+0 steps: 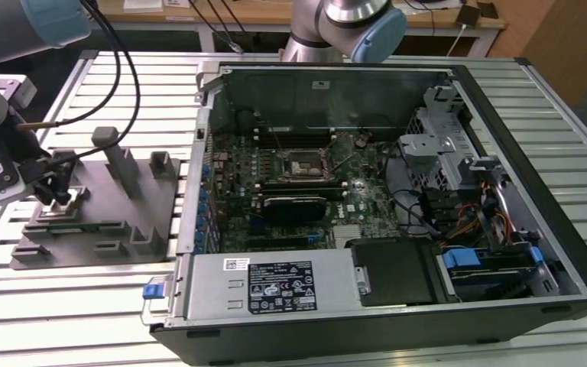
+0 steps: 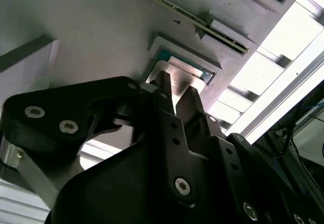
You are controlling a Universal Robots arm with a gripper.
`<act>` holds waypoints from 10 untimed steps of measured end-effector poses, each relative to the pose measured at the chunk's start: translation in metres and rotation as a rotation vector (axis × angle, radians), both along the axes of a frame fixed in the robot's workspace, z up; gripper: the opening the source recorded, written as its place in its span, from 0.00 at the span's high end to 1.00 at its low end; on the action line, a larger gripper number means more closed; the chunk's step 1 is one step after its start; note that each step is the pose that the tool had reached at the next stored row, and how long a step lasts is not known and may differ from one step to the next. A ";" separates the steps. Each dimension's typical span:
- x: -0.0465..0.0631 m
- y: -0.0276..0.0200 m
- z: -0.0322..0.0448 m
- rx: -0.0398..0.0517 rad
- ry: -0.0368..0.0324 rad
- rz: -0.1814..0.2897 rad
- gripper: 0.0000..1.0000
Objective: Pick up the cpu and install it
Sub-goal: 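Pick up the cpu and move it towards the insertion slot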
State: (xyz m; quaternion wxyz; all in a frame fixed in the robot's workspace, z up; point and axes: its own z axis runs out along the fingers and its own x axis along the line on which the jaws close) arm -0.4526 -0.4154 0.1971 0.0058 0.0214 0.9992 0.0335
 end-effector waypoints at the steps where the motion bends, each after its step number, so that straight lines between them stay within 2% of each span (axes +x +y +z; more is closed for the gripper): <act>1: 0.000 0.0000 0.0001 0.0000 0.0000 0.000 0.71; 3: 0.000 0.0000 0.0002 0.0000 0.0001 0.000 0.59; 4: 0.000 0.0000 0.0003 -0.0001 0.0001 0.000 0.59; 6: 0.000 0.0000 0.0005 0.0000 0.0001 0.000 0.47; 8: 0.000 0.0000 0.0006 0.0000 0.0001 0.000 0.47; 9: 0.000 0.0000 0.0007 0.0000 0.0001 0.000 0.41; 10: 0.000 0.0000 0.0007 0.0000 0.0000 0.001 0.41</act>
